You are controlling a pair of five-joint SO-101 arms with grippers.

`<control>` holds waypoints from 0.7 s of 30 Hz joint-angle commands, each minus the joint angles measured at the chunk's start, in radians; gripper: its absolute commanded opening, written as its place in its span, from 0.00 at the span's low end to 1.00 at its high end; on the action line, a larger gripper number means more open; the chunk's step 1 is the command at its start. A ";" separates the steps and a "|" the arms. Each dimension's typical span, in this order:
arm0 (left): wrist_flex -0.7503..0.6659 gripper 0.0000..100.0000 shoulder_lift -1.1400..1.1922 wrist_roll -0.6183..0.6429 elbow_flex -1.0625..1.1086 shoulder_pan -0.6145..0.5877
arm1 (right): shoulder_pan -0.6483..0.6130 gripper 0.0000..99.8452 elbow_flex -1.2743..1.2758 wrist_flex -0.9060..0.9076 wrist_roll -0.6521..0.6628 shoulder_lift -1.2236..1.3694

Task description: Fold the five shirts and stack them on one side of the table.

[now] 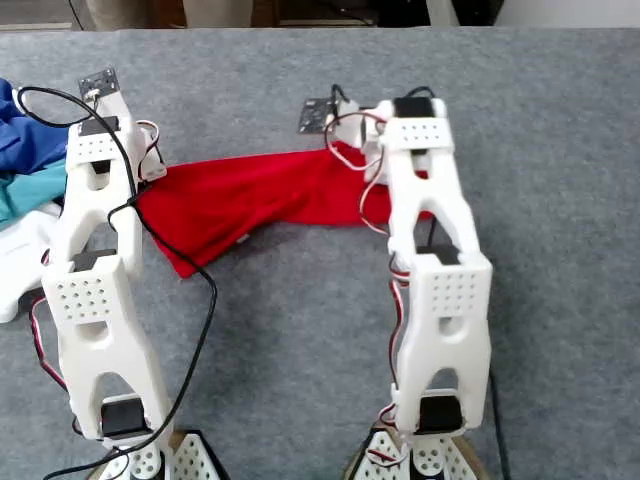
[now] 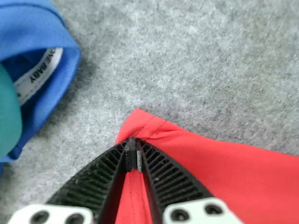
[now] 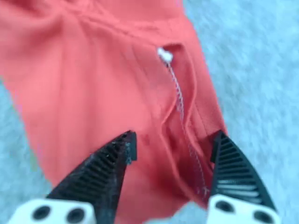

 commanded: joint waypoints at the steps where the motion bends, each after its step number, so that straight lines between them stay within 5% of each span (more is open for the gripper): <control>1: 0.006 0.02 -0.013 -0.011 -0.040 0.012 | 0.012 0.23 -0.048 0.078 -0.014 -0.165; 8: 0.008 0.02 -0.013 -0.011 -0.040 0.012 | 0.013 0.16 -0.048 0.114 -0.058 -0.251; 12: 0.008 0.02 -0.013 -0.011 -0.040 0.012 | -0.002 0.00 -0.047 0.183 -0.086 -0.245; 21: 0.216 0.02 -0.147 -0.009 -0.143 0.035 | 0.074 0.01 0.124 0.032 -0.321 -0.243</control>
